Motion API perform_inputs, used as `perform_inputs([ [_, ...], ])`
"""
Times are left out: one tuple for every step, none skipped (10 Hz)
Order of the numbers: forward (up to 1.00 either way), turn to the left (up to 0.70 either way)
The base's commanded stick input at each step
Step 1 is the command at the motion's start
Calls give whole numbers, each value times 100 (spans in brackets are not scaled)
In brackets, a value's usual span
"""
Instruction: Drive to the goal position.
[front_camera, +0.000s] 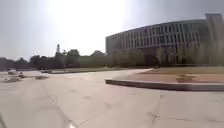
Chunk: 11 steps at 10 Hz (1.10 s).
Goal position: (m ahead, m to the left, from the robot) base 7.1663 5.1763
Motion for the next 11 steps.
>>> perform_inputs([
  [70,0],
  [70,0],
  [70,0],
  [70,0],
  [70,0],
  [70,0],
  [70,0],
  [70,0],
  [70,0],
  [70,0],
  [70,0],
])
